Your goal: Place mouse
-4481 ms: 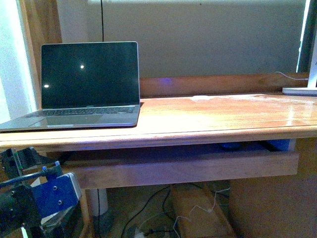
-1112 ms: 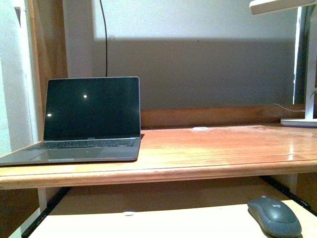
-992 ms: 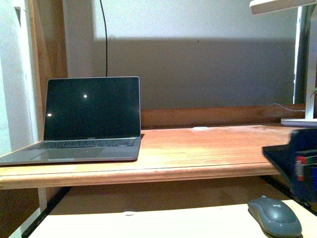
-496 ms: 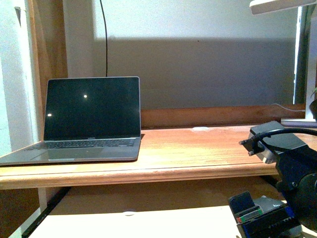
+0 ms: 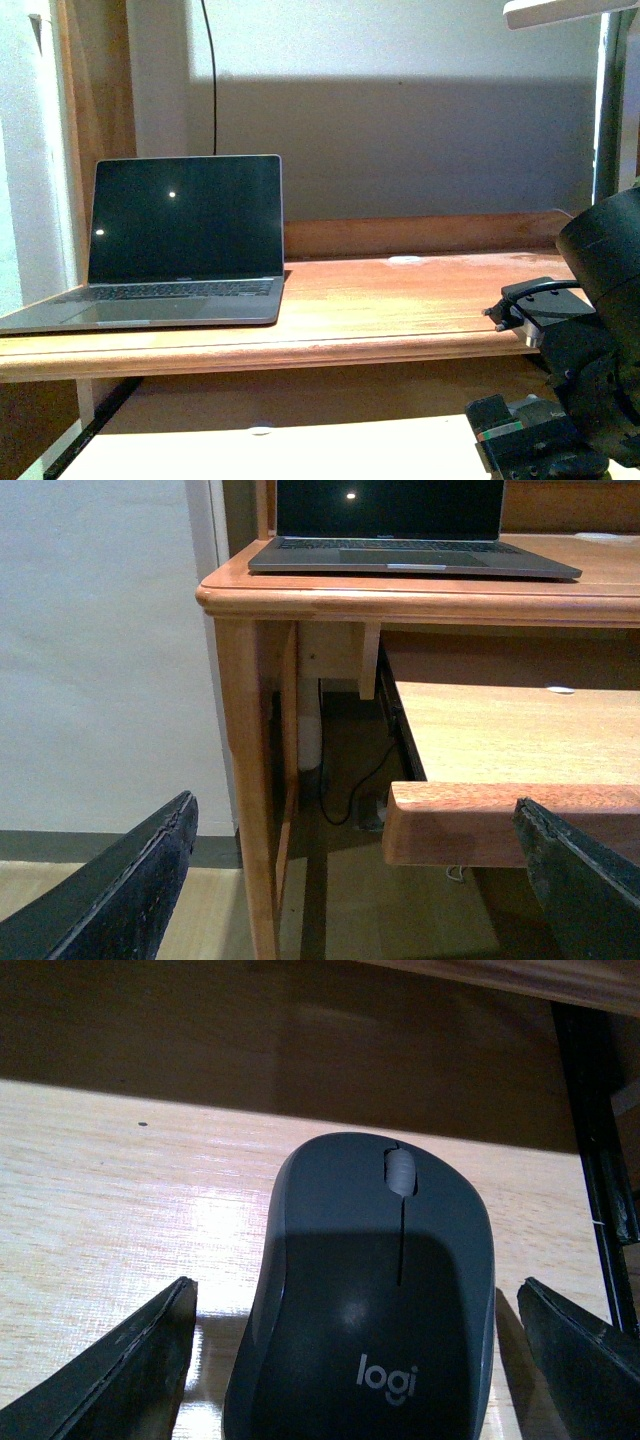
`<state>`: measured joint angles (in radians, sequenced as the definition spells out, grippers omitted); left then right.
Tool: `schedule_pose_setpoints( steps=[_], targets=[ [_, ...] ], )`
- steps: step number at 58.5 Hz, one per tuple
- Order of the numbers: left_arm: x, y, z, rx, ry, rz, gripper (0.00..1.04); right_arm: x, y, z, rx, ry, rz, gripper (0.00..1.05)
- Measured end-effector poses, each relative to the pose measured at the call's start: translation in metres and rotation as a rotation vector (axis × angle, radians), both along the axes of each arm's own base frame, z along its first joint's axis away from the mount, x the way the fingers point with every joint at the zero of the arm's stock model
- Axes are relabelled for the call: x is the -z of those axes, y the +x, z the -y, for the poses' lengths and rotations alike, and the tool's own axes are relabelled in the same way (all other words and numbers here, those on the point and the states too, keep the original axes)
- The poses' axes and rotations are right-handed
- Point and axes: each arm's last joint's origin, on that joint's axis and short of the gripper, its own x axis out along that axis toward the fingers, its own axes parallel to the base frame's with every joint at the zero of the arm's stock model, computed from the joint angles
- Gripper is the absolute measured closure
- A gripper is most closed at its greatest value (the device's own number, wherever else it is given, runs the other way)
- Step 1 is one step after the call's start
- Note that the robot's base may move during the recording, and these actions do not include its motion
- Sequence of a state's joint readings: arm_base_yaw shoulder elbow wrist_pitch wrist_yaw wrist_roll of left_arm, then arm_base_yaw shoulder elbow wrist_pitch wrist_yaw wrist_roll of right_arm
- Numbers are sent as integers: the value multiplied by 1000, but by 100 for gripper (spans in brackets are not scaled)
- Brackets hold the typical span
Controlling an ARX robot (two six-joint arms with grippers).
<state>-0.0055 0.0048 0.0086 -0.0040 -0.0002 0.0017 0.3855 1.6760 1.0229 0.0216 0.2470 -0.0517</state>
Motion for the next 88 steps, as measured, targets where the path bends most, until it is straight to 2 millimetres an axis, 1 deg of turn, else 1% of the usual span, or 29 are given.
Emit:
schedule_pose_setpoints(
  steps=[5,7,12,14,22,26,30,31,33,34,39,43,48,50,55,60,68,78,88],
  targets=[
    [0,0,0,0,0,0,8,0,2,1,8,20,-6,7],
    [0,0,0,0,0,0,8,0,3,1,13,30,-8,10],
    [0,0,0,0,0,0,8,1,4,1,17,41,-4,23],
    [0,0,0,0,0,0,8,1,4,1,18,43,-3,26],
    [0,0,0,0,0,0,8,2,5,4,24,56,15,48],
    [0,0,0,0,0,0,8,1,3,9,30,79,15,49],
    [0,0,0,0,0,0,8,-2,-3,17,33,99,17,49],
    [0,0,0,0,0,0,8,-36,-28,38,32,155,93,49],
    [0,0,0,0,0,0,8,-46,-32,40,30,166,112,49],
    [0,0,0,0,0,0,8,-59,-33,37,25,183,136,49],
    [0,0,0,0,0,0,8,-77,-27,27,19,190,171,49],
    [0,0,0,0,0,0,8,-88,-20,16,11,193,189,49],
    [0,0,0,0,0,0,8,-105,-6,-4,-4,193,208,49],
    [0,0,0,0,0,0,8,-108,-2,-9,-7,191,212,49],
    [0,0,0,0,0,0,8,-117,15,-30,-6,175,218,49],
    [0,0,0,0,0,0,8,-119,33,-50,5,150,209,49],
    [0,0,0,0,0,0,8,-114,57,-71,31,111,195,49],
    [0,0,0,0,0,0,8,-106,77,-87,61,79,193,49],
    [0,0,0,0,0,0,8,-99,89,-98,68,66,188,49]
  ],
)
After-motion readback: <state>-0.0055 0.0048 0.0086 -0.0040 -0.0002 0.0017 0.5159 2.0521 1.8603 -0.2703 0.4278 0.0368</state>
